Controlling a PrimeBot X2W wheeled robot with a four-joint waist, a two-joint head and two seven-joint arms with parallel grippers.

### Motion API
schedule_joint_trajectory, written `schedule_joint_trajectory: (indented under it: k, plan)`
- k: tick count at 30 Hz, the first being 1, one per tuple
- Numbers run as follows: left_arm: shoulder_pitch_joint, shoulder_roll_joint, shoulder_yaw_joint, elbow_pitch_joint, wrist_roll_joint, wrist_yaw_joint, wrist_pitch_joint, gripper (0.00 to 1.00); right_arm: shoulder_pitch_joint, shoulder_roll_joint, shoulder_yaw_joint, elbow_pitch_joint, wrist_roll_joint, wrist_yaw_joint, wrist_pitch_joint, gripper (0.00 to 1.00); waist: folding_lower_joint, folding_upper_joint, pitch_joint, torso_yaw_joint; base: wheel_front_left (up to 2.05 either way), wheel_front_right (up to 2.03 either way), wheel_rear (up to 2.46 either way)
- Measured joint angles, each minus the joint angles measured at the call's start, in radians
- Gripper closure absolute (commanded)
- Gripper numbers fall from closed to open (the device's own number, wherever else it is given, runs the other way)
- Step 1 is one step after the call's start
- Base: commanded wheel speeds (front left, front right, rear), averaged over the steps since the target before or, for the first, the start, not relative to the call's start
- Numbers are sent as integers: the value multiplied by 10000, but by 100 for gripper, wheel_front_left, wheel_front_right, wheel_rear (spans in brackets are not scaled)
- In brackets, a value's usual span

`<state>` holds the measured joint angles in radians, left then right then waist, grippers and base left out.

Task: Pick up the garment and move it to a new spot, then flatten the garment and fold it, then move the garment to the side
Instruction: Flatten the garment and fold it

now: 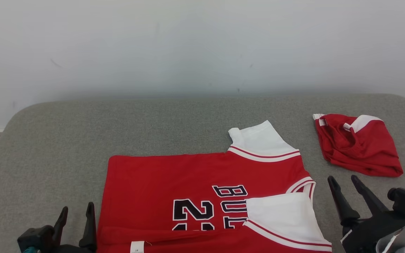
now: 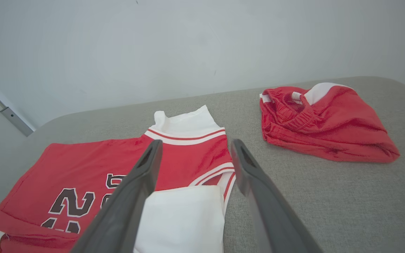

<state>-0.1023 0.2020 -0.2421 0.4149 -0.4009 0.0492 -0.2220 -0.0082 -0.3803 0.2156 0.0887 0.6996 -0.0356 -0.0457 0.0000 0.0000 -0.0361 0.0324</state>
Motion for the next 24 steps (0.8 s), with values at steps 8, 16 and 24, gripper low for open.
schedule_joint_trajectory:
  k: [8, 16, 24]
  plan:
    - [162, -50, -94, -454, 364, 309, -79, 0, -212, 360, -61, 21, -719, -349, -1151, 0, 0, 0, 39, -131, 0, 0, 0]
    - [403, -232, -15, -669, 481, 391, -169, 0, 2, 439, -313, 378, -863, -514, -1666, 0, 0, 0, 51, 2, 0, 0, 0]
    - [600, -226, -31, -754, 598, 477, -176, 0, 69, 571, -385, 570, -947, -539, -1808, 0, 0, 0, 62, 29, 0, 0, 0]
